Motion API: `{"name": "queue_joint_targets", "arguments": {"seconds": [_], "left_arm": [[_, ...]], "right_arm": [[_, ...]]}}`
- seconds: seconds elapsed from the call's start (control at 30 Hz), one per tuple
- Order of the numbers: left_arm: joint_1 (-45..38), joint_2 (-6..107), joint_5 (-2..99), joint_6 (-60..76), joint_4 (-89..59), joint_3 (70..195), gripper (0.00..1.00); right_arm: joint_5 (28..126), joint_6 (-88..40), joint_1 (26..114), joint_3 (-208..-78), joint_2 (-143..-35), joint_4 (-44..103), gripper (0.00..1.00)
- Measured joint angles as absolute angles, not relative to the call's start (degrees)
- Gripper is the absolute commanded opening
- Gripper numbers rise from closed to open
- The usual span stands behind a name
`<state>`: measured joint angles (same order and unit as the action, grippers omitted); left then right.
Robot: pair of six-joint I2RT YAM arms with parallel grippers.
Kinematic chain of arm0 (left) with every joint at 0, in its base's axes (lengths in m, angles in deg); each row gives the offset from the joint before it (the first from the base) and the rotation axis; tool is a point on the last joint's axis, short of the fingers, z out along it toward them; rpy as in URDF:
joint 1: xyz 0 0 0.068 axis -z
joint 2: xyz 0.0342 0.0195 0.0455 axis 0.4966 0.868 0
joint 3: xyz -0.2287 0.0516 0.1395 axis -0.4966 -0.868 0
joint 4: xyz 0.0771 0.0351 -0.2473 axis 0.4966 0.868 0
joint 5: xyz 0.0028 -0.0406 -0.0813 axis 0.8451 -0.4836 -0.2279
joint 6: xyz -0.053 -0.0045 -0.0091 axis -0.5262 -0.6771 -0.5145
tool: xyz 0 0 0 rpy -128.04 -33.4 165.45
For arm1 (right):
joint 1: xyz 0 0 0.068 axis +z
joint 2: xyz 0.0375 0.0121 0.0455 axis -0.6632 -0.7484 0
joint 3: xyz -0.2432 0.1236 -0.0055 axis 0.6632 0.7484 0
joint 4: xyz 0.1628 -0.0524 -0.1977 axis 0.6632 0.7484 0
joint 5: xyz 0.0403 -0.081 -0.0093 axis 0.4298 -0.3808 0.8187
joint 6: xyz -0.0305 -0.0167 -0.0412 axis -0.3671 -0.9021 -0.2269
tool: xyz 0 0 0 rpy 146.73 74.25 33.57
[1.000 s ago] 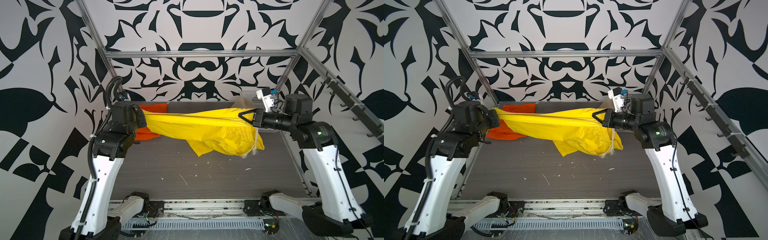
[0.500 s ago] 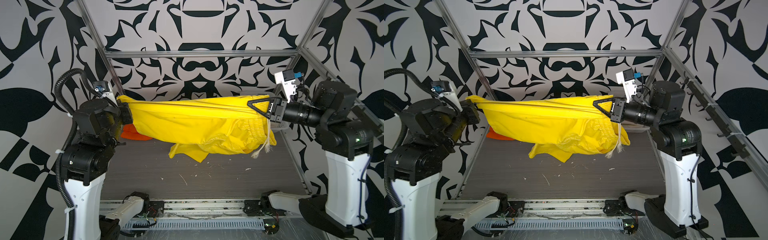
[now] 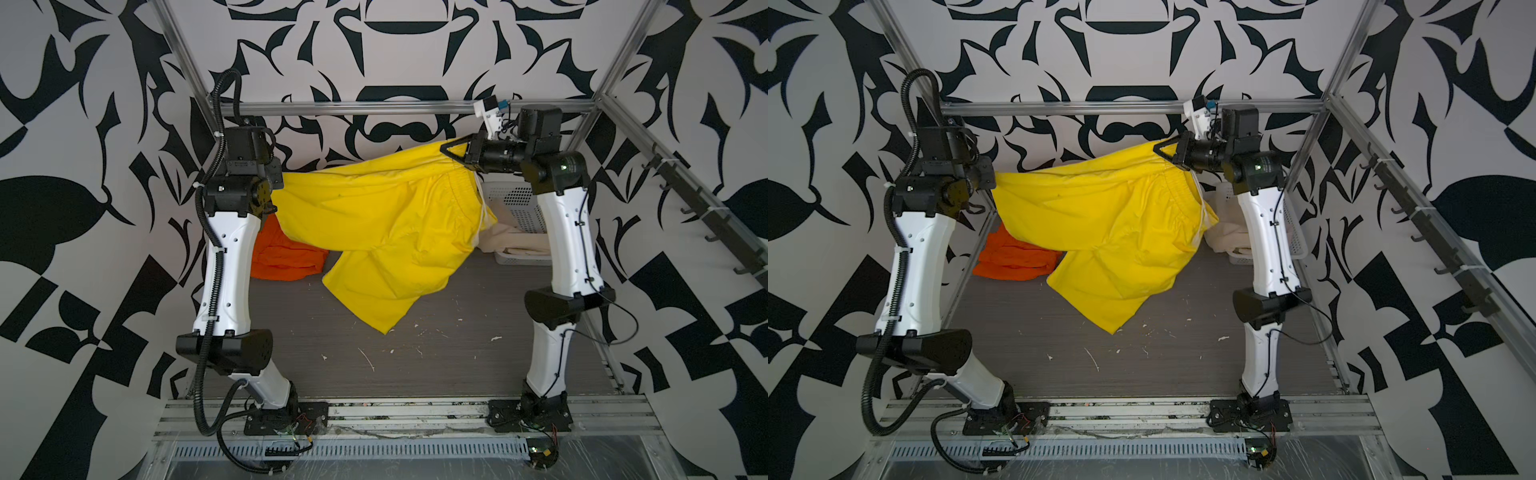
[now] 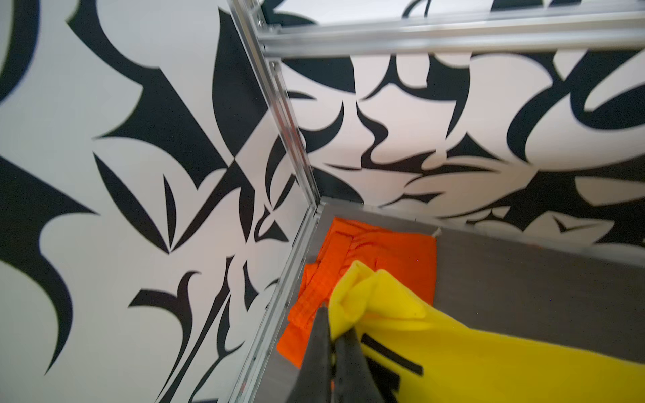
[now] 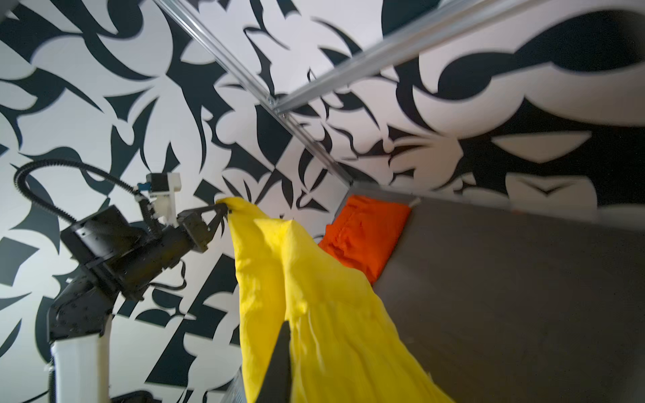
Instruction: Fold and stack the shorts
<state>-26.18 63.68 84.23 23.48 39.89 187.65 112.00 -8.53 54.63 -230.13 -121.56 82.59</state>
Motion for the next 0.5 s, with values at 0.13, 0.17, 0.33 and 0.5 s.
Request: {"name": "queue_joint_targets", "arguments": {"seconds": [0.13, 0.17, 0.33, 0.5], "left_arm": [[-26.8, 62.0, 82.8, 23.5, 35.6, 190.3, 0.00], [-26.8, 59.9, 82.1, 23.3, 33.4, 188.4, 0.00], [-26.8, 42.5, 79.3, 22.4, 23.4, 165.9, 0.00], [-26.8, 29.3, 77.5, 18.5, 19.2, 143.0, 0.00]], "right_arm": [[113.7, -5.7, 53.5, -230.3, -123.7, 79.1, 0.00], [113.9, -5.8, 53.3, -224.6, -120.7, 77.3, 0.00], [114.7, -7.9, 52.9, -190.9, -99.9, 69.4, 0.00], [116.9, -11.5, 52.5, -165.1, -85.1, 65.3, 0.00]]}}
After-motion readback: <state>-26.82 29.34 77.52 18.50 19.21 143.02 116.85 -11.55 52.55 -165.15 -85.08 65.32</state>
